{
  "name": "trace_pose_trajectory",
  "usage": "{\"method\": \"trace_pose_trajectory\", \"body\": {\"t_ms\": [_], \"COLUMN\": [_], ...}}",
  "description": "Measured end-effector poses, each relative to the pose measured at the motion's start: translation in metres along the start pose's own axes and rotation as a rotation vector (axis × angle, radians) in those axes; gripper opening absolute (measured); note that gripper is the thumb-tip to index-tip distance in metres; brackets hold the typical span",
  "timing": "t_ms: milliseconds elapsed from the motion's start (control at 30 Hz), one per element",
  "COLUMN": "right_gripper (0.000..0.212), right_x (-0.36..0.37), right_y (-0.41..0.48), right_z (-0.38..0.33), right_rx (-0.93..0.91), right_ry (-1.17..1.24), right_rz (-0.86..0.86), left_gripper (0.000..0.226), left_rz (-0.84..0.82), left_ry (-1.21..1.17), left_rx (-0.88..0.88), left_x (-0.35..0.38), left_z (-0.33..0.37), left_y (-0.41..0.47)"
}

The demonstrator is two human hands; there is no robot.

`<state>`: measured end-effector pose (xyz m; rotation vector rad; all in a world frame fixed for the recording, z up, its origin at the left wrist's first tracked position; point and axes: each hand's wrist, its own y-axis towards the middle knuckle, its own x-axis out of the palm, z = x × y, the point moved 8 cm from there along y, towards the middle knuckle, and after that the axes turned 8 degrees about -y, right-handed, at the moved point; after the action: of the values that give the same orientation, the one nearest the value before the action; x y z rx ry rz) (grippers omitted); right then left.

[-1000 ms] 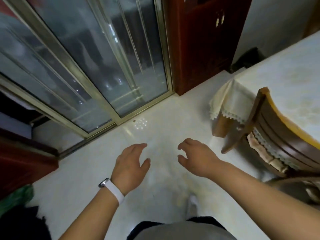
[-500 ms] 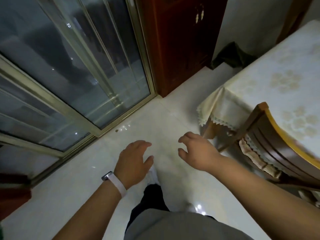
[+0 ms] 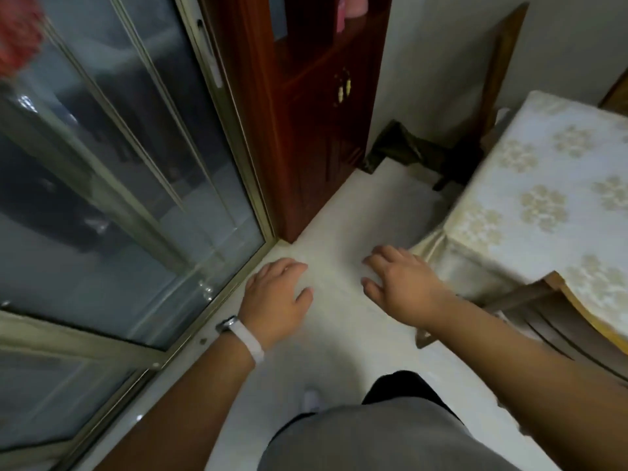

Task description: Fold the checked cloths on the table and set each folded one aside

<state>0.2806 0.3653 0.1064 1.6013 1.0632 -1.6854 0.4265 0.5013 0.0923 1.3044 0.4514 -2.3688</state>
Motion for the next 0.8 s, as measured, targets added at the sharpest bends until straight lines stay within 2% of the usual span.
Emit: {"method": "trace_pose_trajectory", "body": {"t_ms": [100, 200, 333, 533, 800], "right_gripper": [0.06, 0.049, 0.046, 0.047, 0.053], "right_x": [-0.004, -0.001, 0.01, 0.027, 0.012], "right_y": [0.022, 0.048, 0.085, 0.161, 0.261], "right_z": [-0.005, -0.004, 0.009, 0.048, 0.128], "right_rx": [0.025, 0.036, 0.068, 0.099, 0.152], "right_ry": [0.004, -0.004, 0.019, 0.061, 0.154], "right_rz": [-0.005, -0.04, -0.056, -0.111, -0.093], "left_gripper": [0.05, 0.052, 0.053, 0.05, 0.05], "left_rz": [0.019, -0.025, -0.084, -0.097, -0.132], "left_ry": [-0.019, 0.002, 0.016, 0.067, 0.141], "left_rx": [0.026, 0.046, 0.047, 0.083, 0.159], "left_x": [-0.018, -0.018, -0.01, -0.004, -0.013], "left_z": [-0.007, -0.019, -0.028, -0.03, 0.002], "left_y": [0.03, 0.061, 0.108, 0.193, 0.339]}}
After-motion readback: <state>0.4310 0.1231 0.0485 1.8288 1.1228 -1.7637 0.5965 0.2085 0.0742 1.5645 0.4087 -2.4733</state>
